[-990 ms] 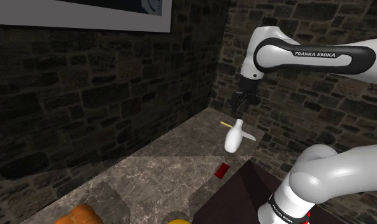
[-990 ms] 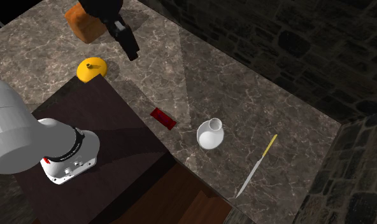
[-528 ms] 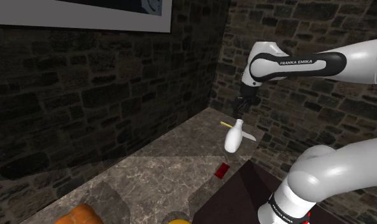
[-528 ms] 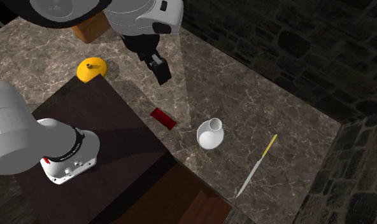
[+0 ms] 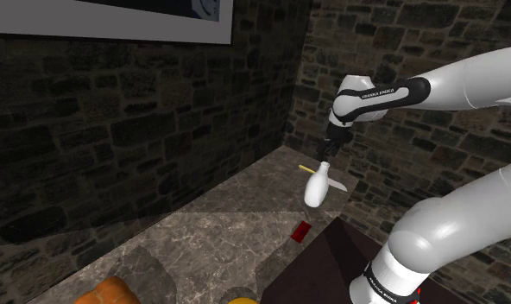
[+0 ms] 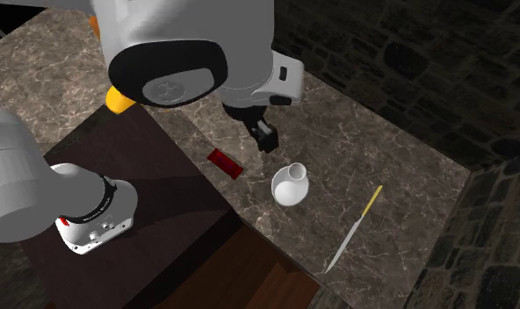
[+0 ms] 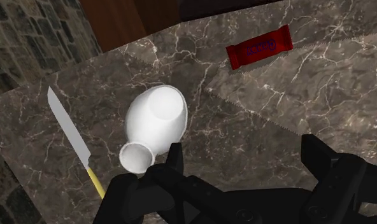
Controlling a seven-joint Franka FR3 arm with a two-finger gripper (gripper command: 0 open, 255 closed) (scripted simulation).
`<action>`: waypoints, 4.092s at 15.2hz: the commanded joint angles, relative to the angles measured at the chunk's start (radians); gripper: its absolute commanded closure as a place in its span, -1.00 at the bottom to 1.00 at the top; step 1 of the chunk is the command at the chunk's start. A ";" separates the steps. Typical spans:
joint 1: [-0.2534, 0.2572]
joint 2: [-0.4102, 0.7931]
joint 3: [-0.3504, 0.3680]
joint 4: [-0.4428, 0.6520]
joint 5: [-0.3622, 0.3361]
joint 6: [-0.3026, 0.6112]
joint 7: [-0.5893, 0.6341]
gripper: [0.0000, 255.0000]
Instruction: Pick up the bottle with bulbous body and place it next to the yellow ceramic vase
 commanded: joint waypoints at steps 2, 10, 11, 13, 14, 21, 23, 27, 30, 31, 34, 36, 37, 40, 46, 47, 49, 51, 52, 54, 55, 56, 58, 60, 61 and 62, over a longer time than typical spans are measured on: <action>-0.004 0.098 -0.058 0.019 0.015 0.087 -0.071 -1.00; -0.007 0.409 -0.182 0.157 0.196 0.249 -0.326 -1.00; -0.011 0.422 -0.182 0.164 0.206 0.253 -0.338 -1.00; -0.012 0.445 -0.180 0.157 0.225 0.279 -0.351 -1.00; -0.013 0.457 -0.179 0.154 0.235 0.292 -0.358 -1.00; -0.017 0.513 -0.171 0.143 0.286 0.349 -0.394 -1.00; -0.017 0.513 -0.171 0.143 0.286 0.349 -0.394 -1.00; -0.017 0.513 -0.171 0.143 0.286 0.349 -0.394 1.00; -0.017 0.513 -0.171 0.143 0.286 0.349 -0.394 1.00; -0.017 0.513 -0.171 0.143 0.286 0.349 -0.394 1.00; -0.018 0.513 -0.171 0.143 0.286 0.349 -0.395 1.00; -0.017 0.513 -0.170 0.143 0.286 0.349 -0.394 1.00; -0.016 0.501 -0.173 0.146 0.274 0.337 -0.386 1.00; -0.012 0.467 -0.178 0.156 0.243 0.298 -0.363 1.00; -0.009 0.404 -0.182 0.182 0.191 0.220 -0.324 1.00; -0.009 0.394 -0.181 0.187 0.183 0.206 -0.319 1.00; -0.009 0.375 -0.181 0.198 0.170 0.179 -0.308 1.00; -0.009 0.358 -0.179 0.210 0.158 0.152 -0.299 1.00; -0.009 0.349 -0.178 0.217 0.152 0.139 -0.295 1.00; -0.009 0.333 -0.177 0.230 0.142 0.112 -0.287 1.00; -0.010 0.326 -0.175 0.237 0.137 0.098 -0.283 1.00; -0.010 0.318 -0.174 0.244 0.132 0.085 -0.279 1.00; -0.010 0.304 -0.172 0.259 0.124 0.057 -0.273 1.00; -0.010 0.292 -0.169 0.275 0.117 0.030 -0.267 1.00; -0.010 0.285 -0.168 0.283 0.114 0.017 -0.264 1.00; -0.010 0.280 -0.167 0.292 0.111 0.003 -0.262 1.00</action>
